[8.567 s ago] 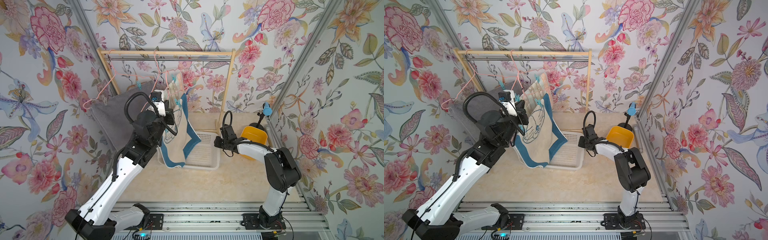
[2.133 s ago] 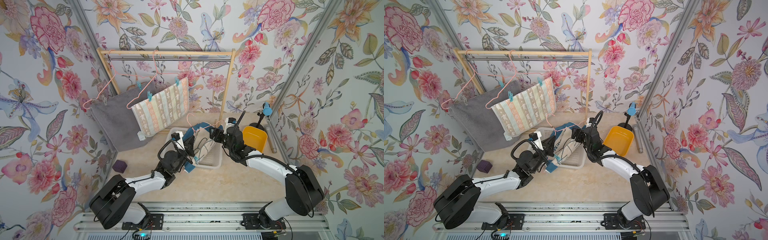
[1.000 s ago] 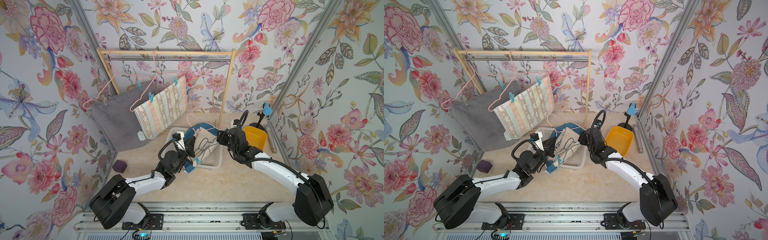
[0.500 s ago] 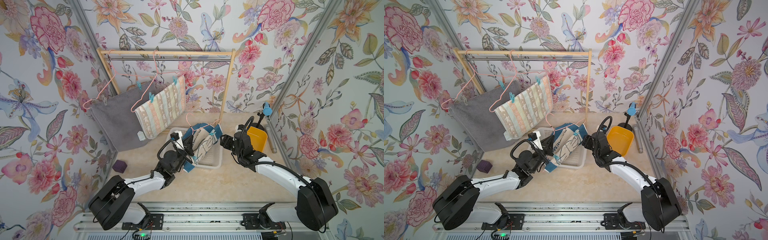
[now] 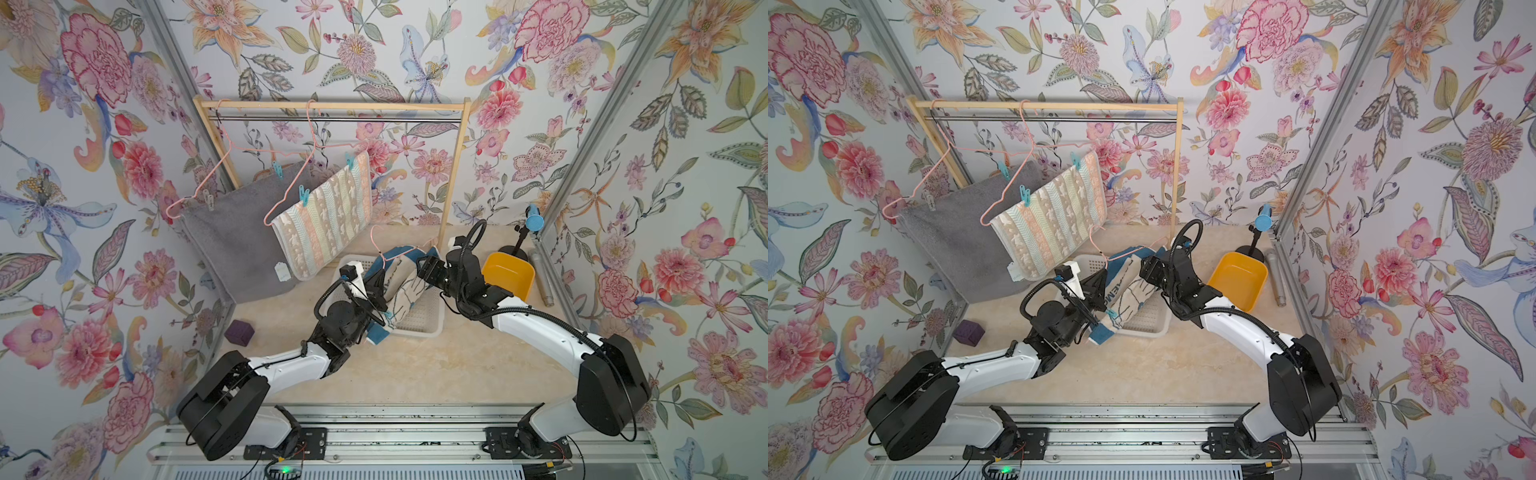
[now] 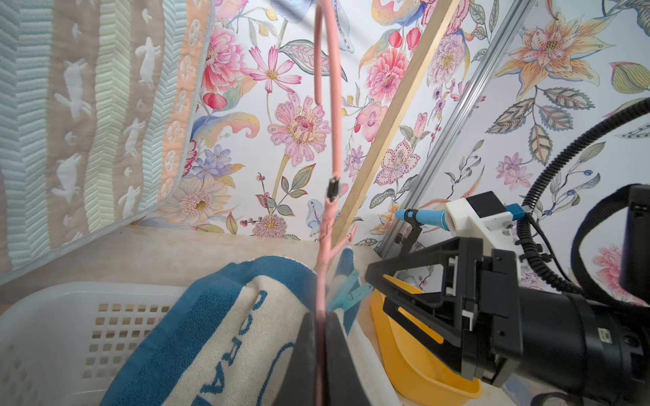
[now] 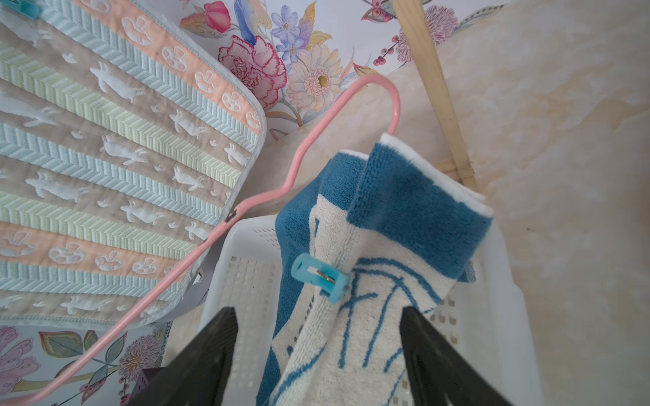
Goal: Remove the clothespins securing towels to the hanger
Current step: Remove the clothespin from the hanger.
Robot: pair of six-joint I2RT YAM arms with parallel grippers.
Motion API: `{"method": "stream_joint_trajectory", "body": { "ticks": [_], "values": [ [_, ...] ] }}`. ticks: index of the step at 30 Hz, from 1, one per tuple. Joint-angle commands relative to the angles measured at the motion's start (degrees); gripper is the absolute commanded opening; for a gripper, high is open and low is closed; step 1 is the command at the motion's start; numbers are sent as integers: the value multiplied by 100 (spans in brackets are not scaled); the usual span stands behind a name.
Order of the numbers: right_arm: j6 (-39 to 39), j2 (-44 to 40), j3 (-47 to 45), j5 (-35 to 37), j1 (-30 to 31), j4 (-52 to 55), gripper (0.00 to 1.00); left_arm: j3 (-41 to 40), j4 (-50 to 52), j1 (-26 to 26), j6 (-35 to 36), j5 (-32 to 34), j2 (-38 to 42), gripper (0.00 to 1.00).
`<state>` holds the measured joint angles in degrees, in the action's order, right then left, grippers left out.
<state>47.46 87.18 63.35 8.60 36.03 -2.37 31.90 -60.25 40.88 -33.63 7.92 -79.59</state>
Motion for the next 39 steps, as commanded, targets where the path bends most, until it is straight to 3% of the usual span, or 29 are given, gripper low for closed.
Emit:
{"method": "stream_joint_trajectory", "body": {
  "ticks": [1, 10, 23, 32, 39],
  "values": [
    [197, 188, 428, 244, 70, 522, 75, 22, -355, -35, 79, 104, 82, 0],
    [457, 664, 1094, 390, 38, 1179, 67, -39, -531, -27, 40, 58, 31, 0],
    [689, 826, 1311, 177, -137, 1325, 57, -191, -665, -28, 23, 87, 49, 0],
    [712, 854, 1327, 28, -255, 1316, 38, -222, -677, -24, 38, 110, 93, 0],
    [865, 836, 1177, -142, -255, 1167, 39, -200, -638, -28, 60, 111, 102, 0]
  ]
}}
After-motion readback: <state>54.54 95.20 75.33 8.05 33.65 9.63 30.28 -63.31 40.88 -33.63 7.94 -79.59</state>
